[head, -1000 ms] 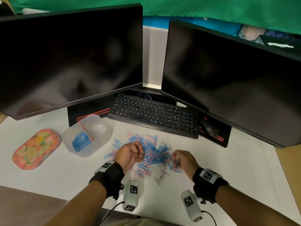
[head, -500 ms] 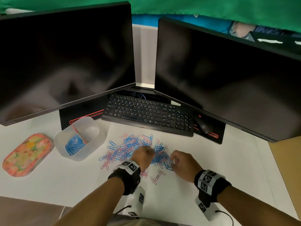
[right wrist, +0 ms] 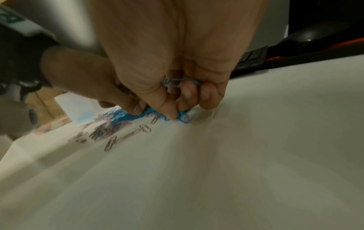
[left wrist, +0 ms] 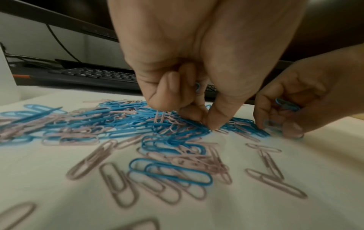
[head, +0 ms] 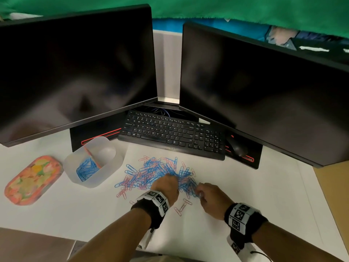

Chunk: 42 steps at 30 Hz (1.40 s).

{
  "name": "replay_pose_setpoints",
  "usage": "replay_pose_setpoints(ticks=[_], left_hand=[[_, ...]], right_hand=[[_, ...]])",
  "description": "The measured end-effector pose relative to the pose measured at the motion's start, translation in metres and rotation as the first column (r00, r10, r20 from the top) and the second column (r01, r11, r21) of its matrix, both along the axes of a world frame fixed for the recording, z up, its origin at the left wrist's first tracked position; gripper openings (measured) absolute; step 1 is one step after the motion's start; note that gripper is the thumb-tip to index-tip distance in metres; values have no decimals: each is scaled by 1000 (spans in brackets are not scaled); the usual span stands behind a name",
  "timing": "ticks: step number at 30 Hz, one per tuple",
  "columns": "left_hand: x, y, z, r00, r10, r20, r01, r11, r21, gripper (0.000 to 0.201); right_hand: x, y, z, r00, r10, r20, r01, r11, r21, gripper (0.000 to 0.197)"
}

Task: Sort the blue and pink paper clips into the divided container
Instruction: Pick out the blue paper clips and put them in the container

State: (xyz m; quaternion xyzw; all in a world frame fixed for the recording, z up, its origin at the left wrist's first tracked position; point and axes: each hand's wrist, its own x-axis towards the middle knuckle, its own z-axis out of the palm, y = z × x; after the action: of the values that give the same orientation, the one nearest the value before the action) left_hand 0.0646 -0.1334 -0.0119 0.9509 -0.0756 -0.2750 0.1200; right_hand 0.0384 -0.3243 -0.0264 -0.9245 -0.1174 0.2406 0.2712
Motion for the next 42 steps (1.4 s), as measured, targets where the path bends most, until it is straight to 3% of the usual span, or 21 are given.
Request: replay_pose_setpoints(ticks=[3, 5, 7, 10, 12, 14, 19, 22, 24, 25, 27, 29, 32, 33, 37, 42], left_hand=[[-2, 1, 0, 997, -61, 38, 61, 998, 21, 30], [-2, 0, -2, 994, -105, 43, 103, 993, 55, 31], [-1, -2, -3, 992, -120, 48, 116, 991, 73, 27], [-1, -1, -4, 990, -136, 48, 132, 988, 84, 25], [0, 1, -5, 990, -137, 40, 133, 988, 79, 27], [-1, 4, -4, 992, -125, 31, 123, 991, 57, 30], [-3, 14, -1, 997, -58, 42, 61, 993, -97, 22], [-3, 25, -2, 998, 66, 4, -63, 969, -238, 15], [-3, 32, -2, 991, 136, -18, -135, 937, -322, 18], [-3, 35, 1, 987, 161, -28, -161, 921, -356, 22], [-2, 42, 6, 979, 198, -54, -203, 904, -376, 33], [-2, 48, 12, 966, 240, -92, -256, 876, -408, 33], [-2, 56, 18, 935, 311, -168, -353, 790, -502, 24], [-3, 59, 20, 906, 359, -225, -423, 727, -540, 26], [-6, 75, 31, 730, 503, -463, -664, 364, -653, 30], [-6, 94, 43, 604, 508, -615, -762, 141, -632, 10]], right_hand=[[5, -3, 5, 990, -109, -85, 120, 985, 128, 11], [12, -5, 6, 946, -236, -223, 279, 943, 184, 18], [19, -8, 7, 851, -356, -386, 471, 844, 258, 23], [28, -12, 6, 723, -424, -545, 662, 649, 373, 23], [33, -13, 8, 675, -435, -596, 717, 577, 391, 27], [38, -11, 10, 669, -419, -614, 721, 566, 399, 27], [55, -3, 11, 741, -414, -529, 638, 680, 361, 27], [67, 8, 11, 880, -344, -328, 440, 850, 288, 21], [73, 16, 12, 980, -167, -109, 181, 974, 133, 14], [74, 20, 12, 998, -53, -33, 54, 998, 38, 15], [78, 25, 11, 991, 123, 54, -117, 988, -103, 24], [82, 27, 9, 976, 191, 103, -174, 972, -157, 26], [88, 26, 6, 944, 284, 167, -246, 944, -219, 22], [87, 27, 5, 934, 314, 171, -269, 932, -242, 21], [88, 29, 2, 896, 414, 158, -351, 881, -317, 20], [88, 33, 6, 922, 382, 63, -344, 884, -316, 19]])
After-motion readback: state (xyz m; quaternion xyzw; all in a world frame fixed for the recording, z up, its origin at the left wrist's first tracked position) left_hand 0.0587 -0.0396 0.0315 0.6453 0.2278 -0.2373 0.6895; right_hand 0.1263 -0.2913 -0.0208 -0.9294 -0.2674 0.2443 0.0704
